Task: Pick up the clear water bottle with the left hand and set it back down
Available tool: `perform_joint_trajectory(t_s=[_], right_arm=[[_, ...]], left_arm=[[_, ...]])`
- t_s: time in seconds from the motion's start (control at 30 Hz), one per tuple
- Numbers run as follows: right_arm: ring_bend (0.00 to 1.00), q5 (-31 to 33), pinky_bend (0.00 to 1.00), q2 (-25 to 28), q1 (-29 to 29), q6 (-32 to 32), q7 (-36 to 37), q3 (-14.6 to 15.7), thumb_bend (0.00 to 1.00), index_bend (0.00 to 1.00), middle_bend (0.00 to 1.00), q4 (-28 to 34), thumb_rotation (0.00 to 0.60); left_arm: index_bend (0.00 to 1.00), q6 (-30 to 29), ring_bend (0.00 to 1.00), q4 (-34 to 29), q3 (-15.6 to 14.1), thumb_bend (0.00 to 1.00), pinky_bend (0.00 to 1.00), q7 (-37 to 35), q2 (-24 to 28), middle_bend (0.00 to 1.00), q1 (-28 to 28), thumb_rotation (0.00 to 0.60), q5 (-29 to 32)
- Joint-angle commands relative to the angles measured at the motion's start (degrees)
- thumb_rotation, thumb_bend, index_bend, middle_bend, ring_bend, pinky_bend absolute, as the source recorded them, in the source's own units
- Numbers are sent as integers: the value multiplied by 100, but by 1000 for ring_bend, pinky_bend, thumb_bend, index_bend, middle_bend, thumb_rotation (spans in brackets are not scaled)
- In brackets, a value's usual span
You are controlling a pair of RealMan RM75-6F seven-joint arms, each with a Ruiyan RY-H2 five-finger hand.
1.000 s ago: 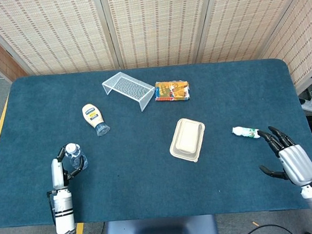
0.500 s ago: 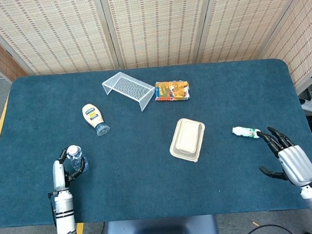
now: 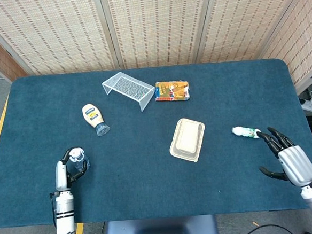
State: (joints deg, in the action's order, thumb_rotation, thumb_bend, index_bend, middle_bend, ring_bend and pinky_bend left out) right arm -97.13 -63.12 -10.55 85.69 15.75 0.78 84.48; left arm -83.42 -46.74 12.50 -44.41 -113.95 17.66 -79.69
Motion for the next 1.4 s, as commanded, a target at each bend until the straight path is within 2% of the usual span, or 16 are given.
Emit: perform_joint_trajectory(t_s=[0.03,0.17,0.63,1.13,1.4], right_arm=[[0,1,157,-3,4,3,-7,2,120,14,146,-1,600],[0,-5,157,-5,3,8,-5,3,120,14,146,-4,600],[0,-16,157,-20,3,-8,-38,19,120,14,146,-6,600],[0,-15,157,-8,-7,-29,-24,26,120,14,146,4,600],[0,-6,157,-16,-26,-82,-42,33,120,14,146,2,600]], left_arm=[[252,20,234,-29,-31,558,223,-32,55,273,3,600,-43],[198,70,186,-105,-96,520,186,43,190,225,18,600,-115],[88,531,58,-780,-318,442,161,637,813,102,34,600,-145],[79,658,18,-878,-342,416,151,1304,1279,59,221,600,-276],[79,818,16,-1275,-244,418,149,1369,1552,48,227,600,-91]])
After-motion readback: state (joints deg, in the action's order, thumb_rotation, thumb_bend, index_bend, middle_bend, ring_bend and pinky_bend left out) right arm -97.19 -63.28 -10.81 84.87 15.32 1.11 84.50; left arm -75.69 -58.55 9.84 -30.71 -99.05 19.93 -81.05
